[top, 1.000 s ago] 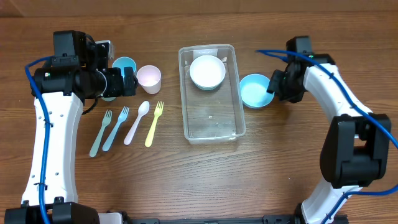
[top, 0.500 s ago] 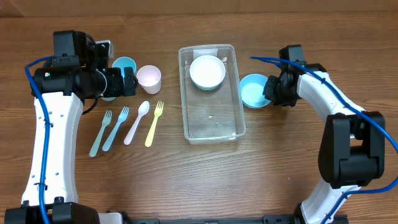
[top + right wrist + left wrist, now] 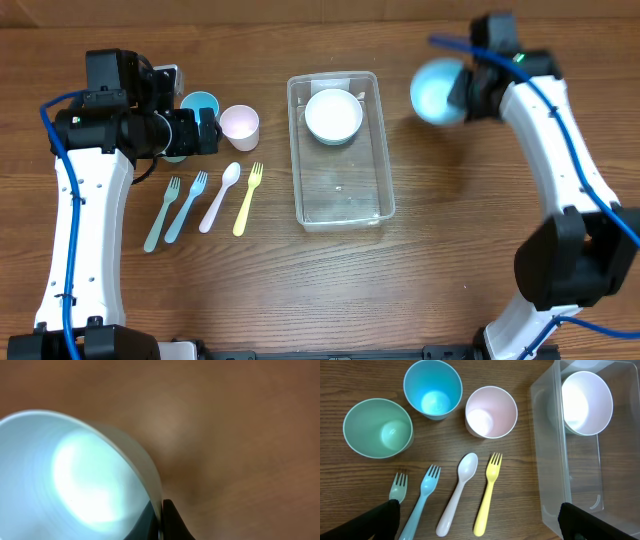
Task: Pack container
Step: 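Stack the blue bowl into the bowls in the container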
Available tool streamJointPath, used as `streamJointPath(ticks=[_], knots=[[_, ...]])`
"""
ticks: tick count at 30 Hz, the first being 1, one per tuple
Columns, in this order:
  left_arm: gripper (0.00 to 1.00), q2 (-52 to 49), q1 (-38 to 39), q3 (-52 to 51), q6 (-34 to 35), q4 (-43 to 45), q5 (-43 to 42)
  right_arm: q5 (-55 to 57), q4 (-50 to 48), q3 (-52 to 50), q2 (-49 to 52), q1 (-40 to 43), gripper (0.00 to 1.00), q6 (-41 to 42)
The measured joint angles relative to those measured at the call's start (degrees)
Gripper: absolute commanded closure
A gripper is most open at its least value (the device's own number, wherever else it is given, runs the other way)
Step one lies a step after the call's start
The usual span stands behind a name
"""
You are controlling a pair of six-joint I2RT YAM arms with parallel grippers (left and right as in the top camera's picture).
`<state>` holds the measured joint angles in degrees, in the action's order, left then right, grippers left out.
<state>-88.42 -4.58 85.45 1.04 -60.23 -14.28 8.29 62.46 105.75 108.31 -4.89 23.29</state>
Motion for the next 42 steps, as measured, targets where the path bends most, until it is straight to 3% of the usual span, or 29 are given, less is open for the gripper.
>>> streamJointPath(ticks=[6, 11, 17, 23, 24, 25, 28, 32, 36, 38, 42], knots=[[0.00, 0.00, 0.00, 0.00, 0.00, -0.02, 0.00, -12.92, -3.15, 8.68, -3.37, -8.72, 0.96, -6.84], [0.00, 0.00, 0.00, 0.00, 0.00, -0.02, 0.00, -16.02, -4.31, 8.68, 2.75, -15.67, 0.96, -10.03], [0.00, 0.00, 0.00, 0.00, 0.00, -0.02, 0.00, -16.20, -4.15, 8.31, 16.87, -15.80, 0.96, -11.21], [0.00, 0.00, 0.00, 0.00, 0.00, 0.00, 0.00, -15.80, -3.13, 8.24, 17.57, -15.02, 0.96, -11.34], [0.00, 0.00, 0.00, 0.00, 0.00, -0.02, 0.00, -15.76, -3.04, 8.24, 17.57, -15.02, 0.92, -11.32], [0.00, 0.00, 0.00, 0.00, 0.00, -0.02, 0.00, -15.78, -3.13, 8.24, 17.57, -14.99, 0.65, -11.30], [0.00, 0.00, 0.00, 0.00, 0.00, -0.02, 0.00, -15.74, -3.28, 8.24, 17.66, -14.99, 0.47, -11.32], [0.00, 0.00, 0.00, 0.00, 0.00, 0.00, 0.00, -15.78, -0.48, 9.60, 17.66, -14.97, 0.46, -12.11], [0.00, 0.00, 0.00, 0.00, 0.00, 0.00, 0.00, -15.56, 8.04, 17.86, 15.80, -13.38, 0.32, -10.84], [0.00, 0.00, 0.00, 0.00, 0.00, 0.00, 0.00, -15.32, 11.34, 21.07, 12.68, -11.26, 0.25, -10.29], [0.00, 0.00, 0.00, 0.00, 0.00, 0.00, 0.00, -14.73, 18.78, 25.51, 2.05, -1.29, 0.24, -9.25]])
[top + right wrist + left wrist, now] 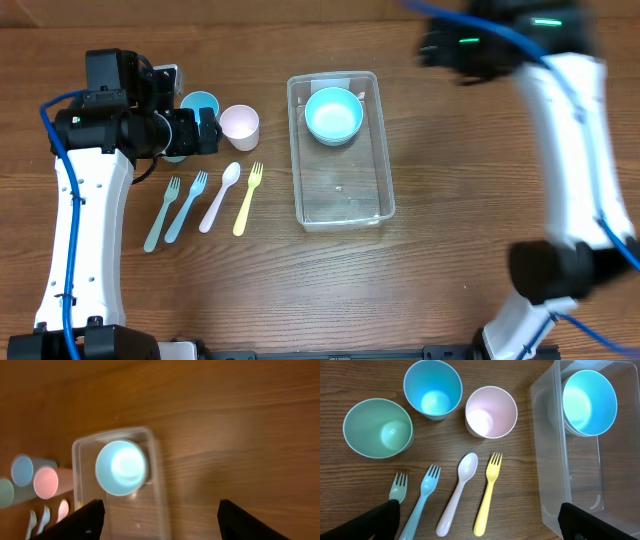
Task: Pack container
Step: 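Stack the blue bowl into the bowls in the container, then grasp the green cup with the left gripper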
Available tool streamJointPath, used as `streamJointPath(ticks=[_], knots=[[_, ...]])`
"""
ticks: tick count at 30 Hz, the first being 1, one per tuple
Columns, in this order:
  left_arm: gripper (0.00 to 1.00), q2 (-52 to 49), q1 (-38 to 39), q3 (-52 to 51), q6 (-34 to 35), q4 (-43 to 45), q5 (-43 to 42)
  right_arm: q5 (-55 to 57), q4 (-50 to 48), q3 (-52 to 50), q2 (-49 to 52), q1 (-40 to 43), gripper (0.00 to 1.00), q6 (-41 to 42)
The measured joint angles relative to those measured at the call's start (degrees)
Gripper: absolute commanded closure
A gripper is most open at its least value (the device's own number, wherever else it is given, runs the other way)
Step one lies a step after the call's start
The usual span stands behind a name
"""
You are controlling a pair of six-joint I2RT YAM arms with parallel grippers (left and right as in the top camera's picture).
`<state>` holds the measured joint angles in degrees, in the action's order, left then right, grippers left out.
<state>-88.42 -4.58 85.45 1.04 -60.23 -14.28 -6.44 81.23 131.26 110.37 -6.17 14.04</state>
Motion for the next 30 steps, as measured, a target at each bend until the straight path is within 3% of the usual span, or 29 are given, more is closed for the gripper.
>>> streamJointPath(ticks=[2, 4, 8, 12, 17, 20, 22, 25, 30], knots=[[0.00, 0.00, 0.00, 0.00, 0.00, -0.02, 0.00, 0.76, 3.41, 1.16, -4.17, 7.39, 0.16, 1.03], [0.00, 0.00, 0.00, 0.00, 0.00, 0.00, 0.00, 1.01, 5.77, 1.42, -5.31, 12.83, 0.00, 2.78], [0.00, 0.00, 0.00, 0.00, 0.63, 3.26, -0.02, 1.31, 7.45, 0.46, -3.43, 22.12, 0.00, 6.16], [0.00, 0.00, 0.00, 0.02, 5.70, 2.43, -0.02, 1.42, 7.82, -0.07, -2.34, 28.11, 0.00, 7.67], [0.00, 0.00, -1.16, 0.09, 15.74, 0.87, 5.73, 1.33, 7.89, -0.07, -2.36, 28.55, 0.00, 8.24], [0.00, 0.00, -6.23, 0.11, 20.11, 1.38, 9.16, 1.33, 7.87, -0.07, -2.36, 28.55, 0.00, 8.26], [0.00, -0.37, -10.12, 0.20, 21.44, 1.27, 9.11, 1.33, 7.89, -0.07, -2.36, 28.52, 0.00, 8.24], [0.09, -3.67, -16.61, 0.92, 22.97, 0.26, 7.17, 1.33, 7.85, -0.07, -2.36, 28.52, 0.00, 8.28], [0.06, -14.71, -18.97, 2.64, 22.88, -1.99, 6.12, 1.31, 7.89, -0.07, -2.36, 28.55, 0.00, 8.26]])
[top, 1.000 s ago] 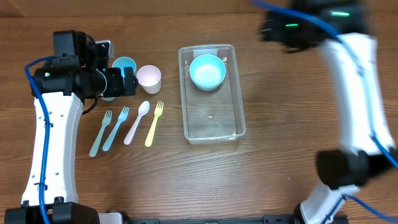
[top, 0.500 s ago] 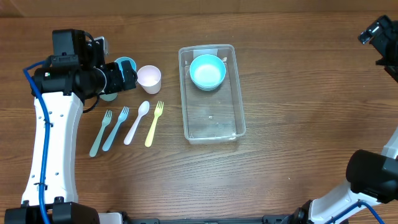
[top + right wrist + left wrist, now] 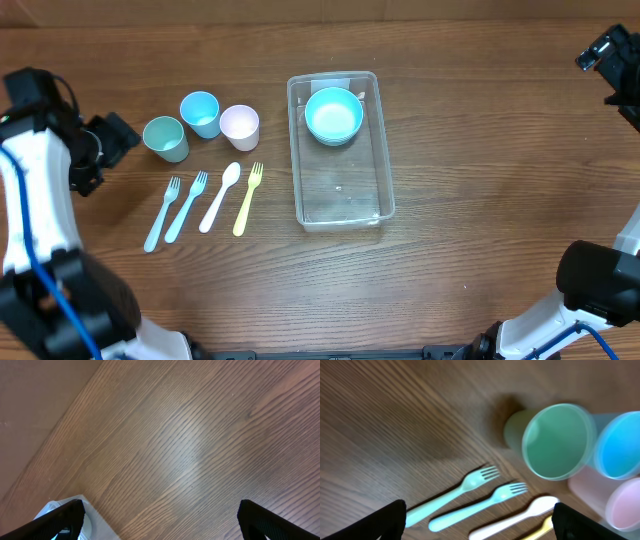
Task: Pack container
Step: 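Grasp the green cup with the left gripper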
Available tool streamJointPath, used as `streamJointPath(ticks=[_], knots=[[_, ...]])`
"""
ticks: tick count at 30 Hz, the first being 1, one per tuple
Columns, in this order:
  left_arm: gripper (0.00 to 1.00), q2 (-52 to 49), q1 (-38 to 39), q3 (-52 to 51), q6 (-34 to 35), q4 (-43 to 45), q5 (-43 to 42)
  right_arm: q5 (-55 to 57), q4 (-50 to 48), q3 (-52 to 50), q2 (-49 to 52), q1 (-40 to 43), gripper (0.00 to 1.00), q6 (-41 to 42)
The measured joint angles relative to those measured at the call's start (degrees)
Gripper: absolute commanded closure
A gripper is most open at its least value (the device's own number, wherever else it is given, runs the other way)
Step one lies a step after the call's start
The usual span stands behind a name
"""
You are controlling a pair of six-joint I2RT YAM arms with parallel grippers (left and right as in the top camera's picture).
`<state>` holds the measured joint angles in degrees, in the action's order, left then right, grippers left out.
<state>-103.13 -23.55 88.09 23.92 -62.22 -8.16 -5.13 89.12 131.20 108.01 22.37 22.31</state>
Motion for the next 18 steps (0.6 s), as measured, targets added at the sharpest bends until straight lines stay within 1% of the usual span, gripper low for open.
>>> streamJointPath(ticks=[5, 12, 15, 17, 18], knots=[[0.05, -9.20, 1.99, 3.56, -1.64, -0.35, 1.25, 0.02, 0.00, 0.00, 0.00, 0.00, 0.00, 0.00], [0.04, -12.28, 5.27, 5.81, -4.44, 3.08, 4.39, 0.02, 0.00, 0.00, 0.00, 0.00, 0.00, 0.00], [0.08, -12.44, 6.62, 5.81, -4.87, 4.63, 6.36, 0.02, 0.02, 0.00, 0.00, -0.02, 0.00, 0.02], [0.17, -12.46, 6.99, 5.92, -4.98, 5.22, 7.63, 0.02, 0.00, 0.00, 0.00, 0.00, 0.00, 0.02], [0.24, -12.52, 7.08, 5.97, -5.14, 5.35, 8.26, 0.02, 0.00, 0.00, 0.00, -0.02, 0.00, 0.00]])
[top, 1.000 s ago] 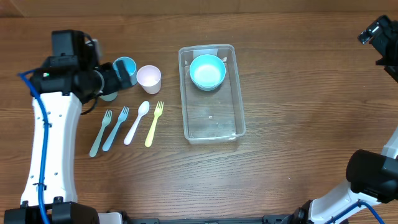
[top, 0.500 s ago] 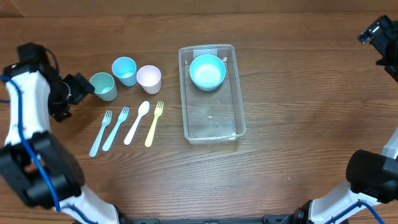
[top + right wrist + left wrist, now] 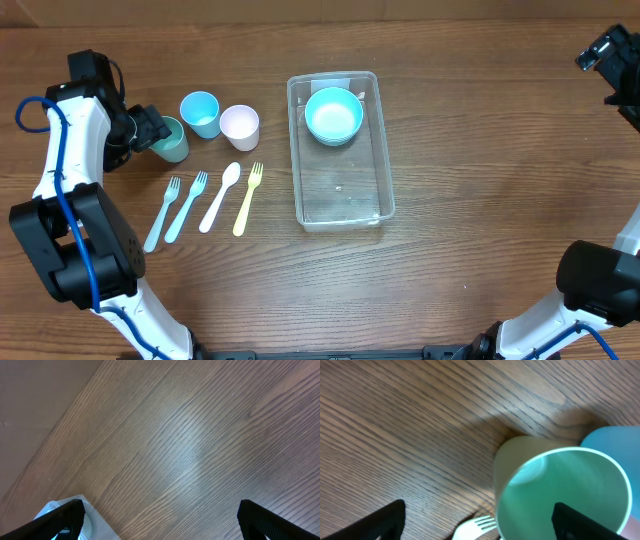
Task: Pack container
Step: 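Grasp the green cup with the left gripper, then carry the green cup and set it in the container's lower half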
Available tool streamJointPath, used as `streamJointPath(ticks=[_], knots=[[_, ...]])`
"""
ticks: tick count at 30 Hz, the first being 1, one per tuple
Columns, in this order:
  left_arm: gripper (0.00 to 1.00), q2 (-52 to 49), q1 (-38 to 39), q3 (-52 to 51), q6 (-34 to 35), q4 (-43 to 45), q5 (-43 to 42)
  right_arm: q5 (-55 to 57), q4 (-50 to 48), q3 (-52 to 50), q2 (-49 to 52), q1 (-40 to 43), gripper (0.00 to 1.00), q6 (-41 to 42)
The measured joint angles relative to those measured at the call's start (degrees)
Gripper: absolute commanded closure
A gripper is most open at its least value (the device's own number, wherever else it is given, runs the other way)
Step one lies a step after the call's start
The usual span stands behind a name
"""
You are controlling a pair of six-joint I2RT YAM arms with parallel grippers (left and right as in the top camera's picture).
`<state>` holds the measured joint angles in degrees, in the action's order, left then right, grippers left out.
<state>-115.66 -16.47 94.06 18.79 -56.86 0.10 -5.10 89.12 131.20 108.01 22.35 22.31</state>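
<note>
A clear container (image 3: 342, 195) stands mid-table, with a blue bowl (image 3: 333, 113) nested on a white one at its far end. To its left stand a green cup (image 3: 168, 141), a blue cup (image 3: 200, 112) and a pink cup (image 3: 240, 125). My left gripper (image 3: 148, 128) is open right against the green cup (image 3: 560, 495), whose rim fills the space between the fingers (image 3: 380, 522). The blue cup (image 3: 615, 442) shows behind it. My right gripper (image 3: 603, 52) is open and holds nothing, far off at the back right corner.
Below the cups lie a green fork (image 3: 160, 212), a blue fork (image 3: 187, 205), a pale spoon (image 3: 220, 196) and a yellow fork (image 3: 247, 198). The right wrist view shows bare wood and one corner of the container (image 3: 70, 517).
My left gripper was out to the left of the green cup; now it is close up against that cup, still open. The right arm has not moved.
My right gripper held the blue bowl to the right of the container, which held only the white bowl. Then the blue bowl sat on the white one and the gripper was open. The right arm then stood at the back right, and the left gripper has come to the green cup.
</note>
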Motion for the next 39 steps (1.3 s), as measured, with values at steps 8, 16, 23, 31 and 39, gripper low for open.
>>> streamJointPath(ticks=[8, 16, 23, 31, 39], knots=[[0.82, -5.68, 0.00, 0.20, -0.46, -0.22, 1.81, 0.02, -0.02, 0.00, 0.00, 0.00, 0.00, 0.09], [0.96, -7.78, 0.00, 6.32, -2.27, -7.89, 2.34, -0.02, 0.02, -0.02, 0.00, 0.00, 0.00, 0.17], [0.96, -4.15, 2.47, 28.59, -5.01, -23.47, 2.36, 0.00, 0.00, -0.02, 0.00, 0.02, 0.00, 0.17], [0.96, 6.62, 33.27, 41.81, -9.01, -22.25, -1.49, 0.02, 0.02, 0.00, 0.00, 0.02, 0.00, 0.13], [0.96, -8.81, 56.22, 41.83, -10.14, -18.51, 6.14, 0.00, -0.02, 0.00, 0.00, 0.00, 0.00, 0.15]])
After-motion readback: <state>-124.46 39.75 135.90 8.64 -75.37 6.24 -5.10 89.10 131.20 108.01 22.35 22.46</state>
